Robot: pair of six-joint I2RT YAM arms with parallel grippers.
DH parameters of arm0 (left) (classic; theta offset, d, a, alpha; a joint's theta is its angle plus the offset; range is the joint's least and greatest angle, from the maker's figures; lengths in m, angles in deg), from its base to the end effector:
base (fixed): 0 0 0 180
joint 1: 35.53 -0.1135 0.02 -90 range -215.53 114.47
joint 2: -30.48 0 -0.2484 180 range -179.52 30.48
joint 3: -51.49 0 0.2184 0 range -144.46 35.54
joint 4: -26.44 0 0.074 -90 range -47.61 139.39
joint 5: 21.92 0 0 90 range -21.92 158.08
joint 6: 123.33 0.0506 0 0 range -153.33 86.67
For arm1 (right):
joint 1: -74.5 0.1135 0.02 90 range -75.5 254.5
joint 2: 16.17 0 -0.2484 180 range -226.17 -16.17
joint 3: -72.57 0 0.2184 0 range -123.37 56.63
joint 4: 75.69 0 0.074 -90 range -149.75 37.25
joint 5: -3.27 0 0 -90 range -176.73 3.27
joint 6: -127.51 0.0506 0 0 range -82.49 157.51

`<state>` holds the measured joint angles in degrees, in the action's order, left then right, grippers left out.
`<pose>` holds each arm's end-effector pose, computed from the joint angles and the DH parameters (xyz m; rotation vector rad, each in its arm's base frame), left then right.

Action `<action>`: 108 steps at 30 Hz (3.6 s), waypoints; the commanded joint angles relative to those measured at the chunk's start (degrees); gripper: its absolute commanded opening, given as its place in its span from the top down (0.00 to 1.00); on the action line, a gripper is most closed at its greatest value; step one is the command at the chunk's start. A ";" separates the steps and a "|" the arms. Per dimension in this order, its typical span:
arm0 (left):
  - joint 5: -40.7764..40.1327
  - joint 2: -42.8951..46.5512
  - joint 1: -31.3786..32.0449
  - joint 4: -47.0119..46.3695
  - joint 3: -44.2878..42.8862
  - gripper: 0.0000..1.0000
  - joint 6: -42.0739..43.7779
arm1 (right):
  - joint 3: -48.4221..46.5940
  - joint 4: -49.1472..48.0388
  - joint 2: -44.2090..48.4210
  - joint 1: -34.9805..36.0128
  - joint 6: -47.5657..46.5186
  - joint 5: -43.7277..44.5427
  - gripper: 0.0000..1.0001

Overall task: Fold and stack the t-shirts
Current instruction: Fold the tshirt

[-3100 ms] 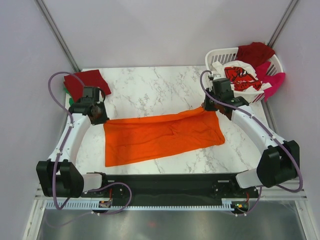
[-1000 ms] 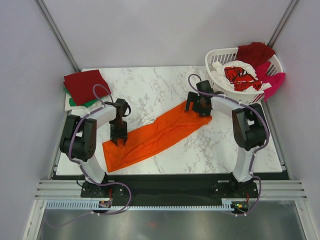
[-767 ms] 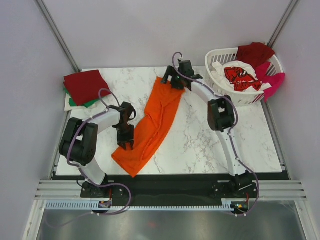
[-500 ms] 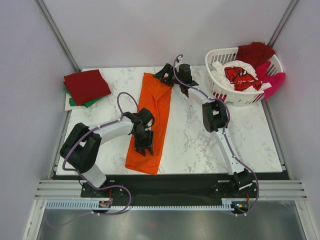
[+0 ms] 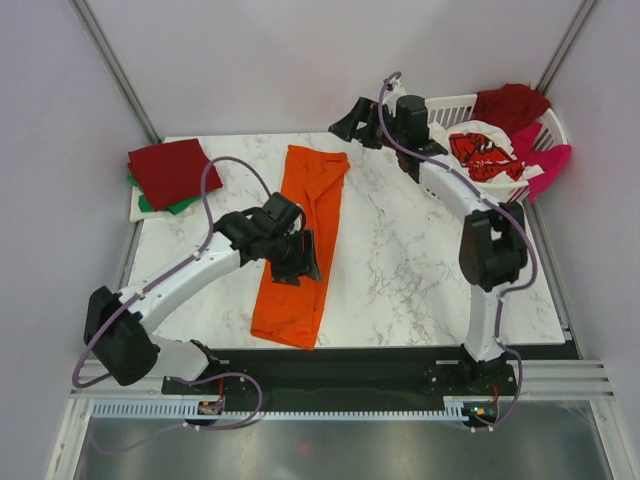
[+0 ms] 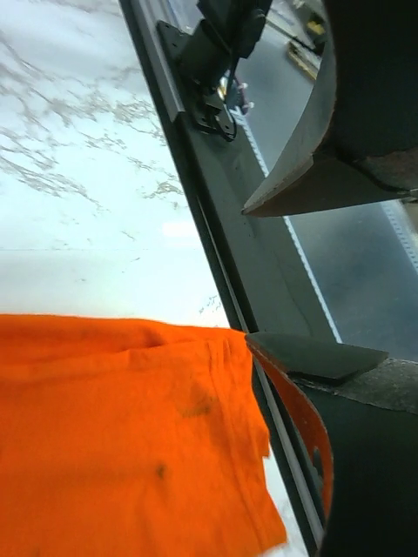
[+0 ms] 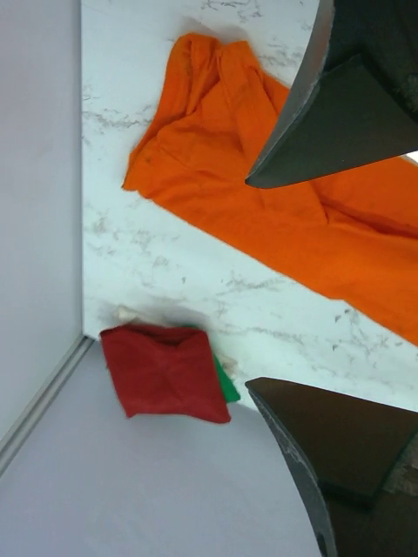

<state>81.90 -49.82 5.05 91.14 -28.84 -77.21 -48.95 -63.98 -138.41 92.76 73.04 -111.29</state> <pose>0.1814 -0.1713 0.2472 -0.0045 2.8942 -0.6966 0.4569 0.1729 0.2950 -0.0425 1.8936 1.0404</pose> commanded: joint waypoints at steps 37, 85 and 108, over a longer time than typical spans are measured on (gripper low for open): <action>-21.12 25.45 -9.20 6.18 10.94 0.44 7.49 | -2.78 13.63 -19.09 0.91 -1.95 16.56 0.87; -14.09 3.48 -9.29 -26.69 32.91 0.77 -1.38 | 77.72 -0.17 34.51 14.17 1.91 0.03 0.16; -8.46 7.52 -9.11 -28.89 37.48 0.98 -5.43 | 80.97 -8.25 33.55 34.65 18.09 10.04 0.40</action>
<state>72.87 -42.41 -4.33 59.34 5.92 -81.16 30.69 -77.94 -101.93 126.92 91.48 -108.82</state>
